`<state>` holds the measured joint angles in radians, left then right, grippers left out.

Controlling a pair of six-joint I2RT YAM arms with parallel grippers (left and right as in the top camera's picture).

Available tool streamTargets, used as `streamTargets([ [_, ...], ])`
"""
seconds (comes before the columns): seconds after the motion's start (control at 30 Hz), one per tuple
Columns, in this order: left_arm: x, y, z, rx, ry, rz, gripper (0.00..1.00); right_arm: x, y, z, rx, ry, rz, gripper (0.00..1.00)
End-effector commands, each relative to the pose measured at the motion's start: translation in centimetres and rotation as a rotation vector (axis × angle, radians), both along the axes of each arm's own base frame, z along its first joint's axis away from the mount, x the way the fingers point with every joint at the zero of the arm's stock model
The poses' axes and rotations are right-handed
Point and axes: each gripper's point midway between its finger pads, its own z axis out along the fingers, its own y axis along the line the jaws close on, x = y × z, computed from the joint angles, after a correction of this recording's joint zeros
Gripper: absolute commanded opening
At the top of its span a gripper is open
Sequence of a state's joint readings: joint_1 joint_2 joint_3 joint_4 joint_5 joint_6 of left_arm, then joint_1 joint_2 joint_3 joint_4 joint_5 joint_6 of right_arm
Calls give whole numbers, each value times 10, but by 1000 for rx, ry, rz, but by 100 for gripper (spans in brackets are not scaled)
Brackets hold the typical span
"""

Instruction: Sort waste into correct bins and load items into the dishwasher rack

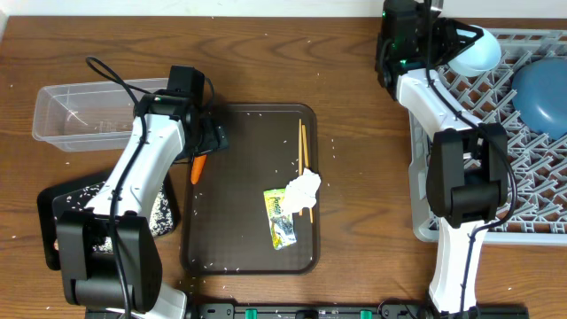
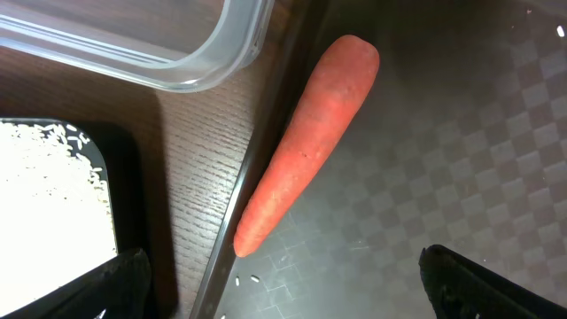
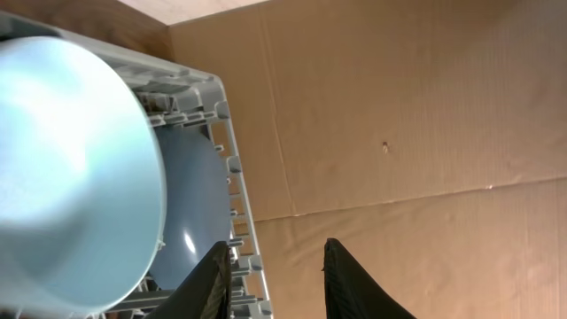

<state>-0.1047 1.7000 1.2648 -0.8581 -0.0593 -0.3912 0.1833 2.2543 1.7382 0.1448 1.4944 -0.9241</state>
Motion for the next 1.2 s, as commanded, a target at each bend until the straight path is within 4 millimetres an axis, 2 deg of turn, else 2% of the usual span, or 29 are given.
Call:
streamTargets([
  [0.0,-1,4,2,15,-2,-7,98,-6,-18,-3,-10,-30,-74,29],
  [0.1,-1,4,2,15,-2,-7,98,-13,-27,6,-4,-147,-135,34],
  [0.23,-1,4,2,15,-2,-7,98,-13,-29,16,10,-215,-139,48],
  [0.43,-1,3,2,15,-1,-7,98,-6,-24,38,38,-300,-83,50],
  [0.57,-1,4,2,15,-2,-7,98,3,-5,44,52,-310,-4,51],
  [0.7,-1,4,2,15,-2,-7,98,12,26,55,82,-360,99,51],
  [0.8,-1,4,2,15,-2,-7,98,16,54,73,119,-418,203,52],
  [0.9,-1,4,2,15,-2,-7,98,19,93,95,209,-464,370,52],
  [0.97,-1,3,2,15,-2,-7,98,19,123,99,353,-462,526,54],
  [1.0,-1,4,2,15,-2,-7,98,16,149,98,517,-443,654,54],
  [1.07,-1,4,2,15,-1,-7,98,6,182,101,773,-419,811,49],
  [1.13,-1,4,2,15,-2,-7,98,-11,208,117,1033,-428,935,50],
  [1.17,-1,3,2,15,-1,-7,98,-17,212,124,1103,-439,961,55],
])
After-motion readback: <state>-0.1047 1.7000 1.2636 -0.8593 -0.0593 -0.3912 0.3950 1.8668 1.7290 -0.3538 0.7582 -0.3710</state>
